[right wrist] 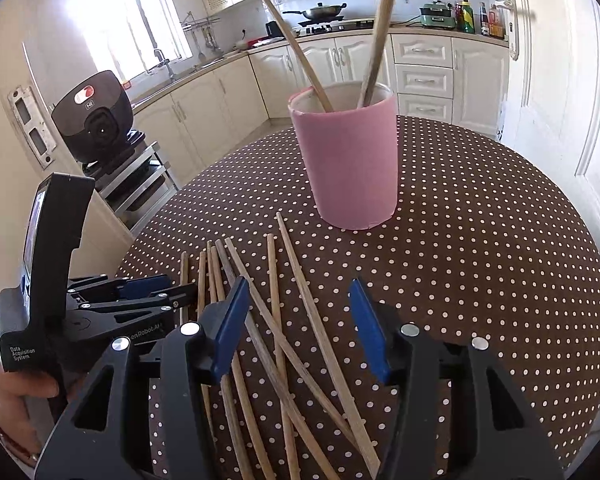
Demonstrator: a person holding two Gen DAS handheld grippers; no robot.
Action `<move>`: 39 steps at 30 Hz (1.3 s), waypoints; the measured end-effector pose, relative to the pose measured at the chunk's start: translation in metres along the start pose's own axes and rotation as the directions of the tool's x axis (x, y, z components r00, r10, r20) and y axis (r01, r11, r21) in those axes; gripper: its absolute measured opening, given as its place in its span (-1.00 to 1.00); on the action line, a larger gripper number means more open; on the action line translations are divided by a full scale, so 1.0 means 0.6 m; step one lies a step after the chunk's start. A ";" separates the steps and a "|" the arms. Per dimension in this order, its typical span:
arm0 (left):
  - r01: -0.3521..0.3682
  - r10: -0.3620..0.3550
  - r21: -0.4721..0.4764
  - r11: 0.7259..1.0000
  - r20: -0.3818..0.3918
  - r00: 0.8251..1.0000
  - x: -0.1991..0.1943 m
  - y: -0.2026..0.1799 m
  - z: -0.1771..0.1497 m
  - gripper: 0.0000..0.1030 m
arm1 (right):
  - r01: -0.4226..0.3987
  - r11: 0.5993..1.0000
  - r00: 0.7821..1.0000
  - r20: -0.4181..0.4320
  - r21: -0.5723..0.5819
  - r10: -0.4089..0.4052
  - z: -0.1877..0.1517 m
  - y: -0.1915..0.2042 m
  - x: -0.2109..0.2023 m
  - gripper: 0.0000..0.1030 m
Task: Organize utensils
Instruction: 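Move both open tools back down to the chopstick pile, then close the left tool on a chopstick while the right tool grasps another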
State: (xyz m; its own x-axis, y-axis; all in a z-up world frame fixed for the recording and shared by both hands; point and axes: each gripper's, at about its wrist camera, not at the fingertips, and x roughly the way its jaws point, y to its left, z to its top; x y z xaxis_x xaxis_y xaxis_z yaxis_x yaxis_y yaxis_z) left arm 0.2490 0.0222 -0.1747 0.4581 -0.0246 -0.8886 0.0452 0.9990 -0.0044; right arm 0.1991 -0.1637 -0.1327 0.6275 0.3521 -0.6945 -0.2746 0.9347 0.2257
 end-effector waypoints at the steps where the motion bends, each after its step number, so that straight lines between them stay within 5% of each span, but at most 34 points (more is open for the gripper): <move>1: 0.008 -0.008 0.004 1.000 0.000 1.000 -0.002 0.006 -0.001 -0.52 | -0.005 1.000 1.000 -0.003 -0.005 0.005 0.001 0.003 0.000 -0.04; 7: 0.037 -0.037 0.061 0.997 -0.006 0.999 -0.006 0.035 -0.011 -0.87 | -0.046 0.998 0.998 -0.034 -0.045 0.044 0.006 0.040 0.018 -0.04; 13: 0.077 -0.077 0.085 0.993 -0.004 0.997 -0.011 0.060 -0.018 -0.87 | -0.095 0.989 0.990 -0.116 -0.118 0.081 0.007 0.095 0.062 -0.06; 20: 0.109 -0.109 0.058 0.992 0.001 0.994 -0.012 0.096 -0.025 -0.87 | -0.123 0.966 0.975 -0.210 -0.227 0.075 0.012 0.160 0.114 -0.54; 25: 0.130 -0.131 0.043 0.991 0.005 0.991 -0.010 0.106 -0.025 -0.87 | -0.127 0.957 0.965 -0.256 -0.261 0.058 0.017 0.177 0.146 -0.63; 33: 0.130 -0.131 0.048 0.990 0.011 0.991 -0.003 0.098 -0.015 -0.87 | -0.094 0.953 0.959 -0.284 -0.287 0.009 0.021 0.179 0.169 -0.68; 36: 0.128 -0.128 0.045 0.991 0.005 0.992 0.003 0.097 -0.003 -0.87 | -0.069 0.948 0.959 -0.281 -0.312 -0.023 0.027 0.185 0.179 -0.90; 39: 0.118 -0.119 0.056 0.991 0.012 0.993 0.009 0.093 0.006 -0.87 | -0.073 0.950 0.959 -0.282 -0.304 -0.017 0.035 0.185 0.189 -0.91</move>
State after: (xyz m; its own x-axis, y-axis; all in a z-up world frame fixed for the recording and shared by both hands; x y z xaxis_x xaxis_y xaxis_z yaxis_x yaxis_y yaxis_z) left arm 0.2570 0.0775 -0.1780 0.4599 -0.1439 -0.8762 0.1490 0.9853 -0.0836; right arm 0.2548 -0.0190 -0.1720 0.4011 0.3084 -0.8626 -0.5282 0.8472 0.0573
